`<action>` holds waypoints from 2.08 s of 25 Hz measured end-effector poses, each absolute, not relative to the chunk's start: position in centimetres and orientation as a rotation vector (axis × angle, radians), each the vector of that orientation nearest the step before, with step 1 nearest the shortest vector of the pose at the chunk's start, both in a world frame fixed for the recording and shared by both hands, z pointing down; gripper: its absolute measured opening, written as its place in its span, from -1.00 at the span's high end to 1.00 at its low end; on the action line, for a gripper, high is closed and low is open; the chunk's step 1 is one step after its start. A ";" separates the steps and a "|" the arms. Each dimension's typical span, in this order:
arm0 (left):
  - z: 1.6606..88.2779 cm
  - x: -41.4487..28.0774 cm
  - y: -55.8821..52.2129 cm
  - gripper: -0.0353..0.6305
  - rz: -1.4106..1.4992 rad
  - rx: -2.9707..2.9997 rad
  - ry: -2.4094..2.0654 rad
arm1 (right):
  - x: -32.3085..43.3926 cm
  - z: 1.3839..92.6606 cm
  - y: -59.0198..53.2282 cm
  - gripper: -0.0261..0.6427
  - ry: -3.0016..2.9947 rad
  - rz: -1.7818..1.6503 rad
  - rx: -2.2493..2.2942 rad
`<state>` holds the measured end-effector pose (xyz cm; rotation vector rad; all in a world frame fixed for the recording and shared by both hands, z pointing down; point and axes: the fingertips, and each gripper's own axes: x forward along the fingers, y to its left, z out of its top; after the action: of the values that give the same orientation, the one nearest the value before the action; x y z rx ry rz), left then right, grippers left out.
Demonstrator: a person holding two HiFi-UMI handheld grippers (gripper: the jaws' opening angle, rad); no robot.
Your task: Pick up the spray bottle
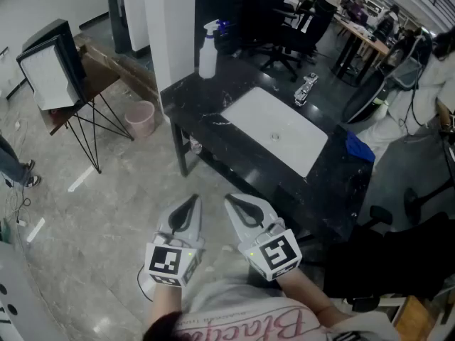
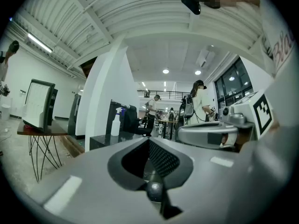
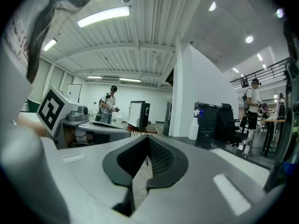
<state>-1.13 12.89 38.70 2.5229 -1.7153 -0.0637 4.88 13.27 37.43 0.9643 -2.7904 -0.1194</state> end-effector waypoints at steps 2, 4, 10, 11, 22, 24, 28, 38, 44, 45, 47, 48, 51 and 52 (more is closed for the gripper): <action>39.0 -0.2 13.9 0.89 -0.045 2.522 -1.708 | 5.6 37.5 14.3 0.92 -2.795 -0.116 0.963; 39.1 0.8 14.8 0.89 -0.040 2.518 -1.705 | 6.4 37.7 15.3 0.92 -2.796 -0.116 0.951; 39.6 3.6 16.4 0.89 -0.024 2.494 -1.704 | 9.9 37.6 17.8 0.92 -2.781 -0.137 0.942; 39.3 4.2 16.6 0.89 -0.037 2.500 -1.708 | 10.8 37.6 18.1 0.92 -2.776 -0.138 0.948; 39.5 9.9 19.5 0.89 0.004 2.485 -1.736 | 17.3 37.9 20.7 0.91 -2.798 -0.096 0.963; 40.1 10.1 20.0 0.89 0.027 2.460 -1.745 | 17.8 37.9 20.8 0.92 -2.822 -0.088 0.958; 40.1 10.1 19.8 0.89 0.025 2.463 -1.785 | 18.7 38.8 20.2 0.92 -2.817 -0.060 0.968; 40.9 7.1 14.5 0.89 0.040 2.459 -1.730 | 15.6 39.5 14.8 0.92 -2.784 -0.012 1.002; 38.7 3.0 8.5 0.89 -0.007 2.524 -1.724 | 11.3 38.0 9.4 0.92 -2.788 -0.067 1.048; 38.6 2.3 7.6 0.89 -0.002 2.534 -1.715 | 10.7 37.9 8.5 0.92 -2.786 -0.066 1.066; 38.5 1.1 6.0 0.89 0.011 2.551 -1.690 | 9.7 37.6 6.7 0.92 -2.784 -0.061 1.110; 38.5 0.5 5.3 0.89 0.019 2.557 -1.674 | 9.2 37.4 5.9 0.92 -2.788 -0.064 1.129; 38.5 -1.1 3.3 0.89 0.028 2.571 -1.635 | 7.4 37.0 3.9 0.91 -2.779 -0.073 1.154; 38.4 -1.6 2.6 0.89 0.020 2.578 -1.630 | 6.8 37.0 3.3 0.92 -2.771 -0.078 1.157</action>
<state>-1.65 2.60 38.36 2.5781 -1.6296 0.0199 6.77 3.28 37.05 1.1567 -2.7712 -0.0780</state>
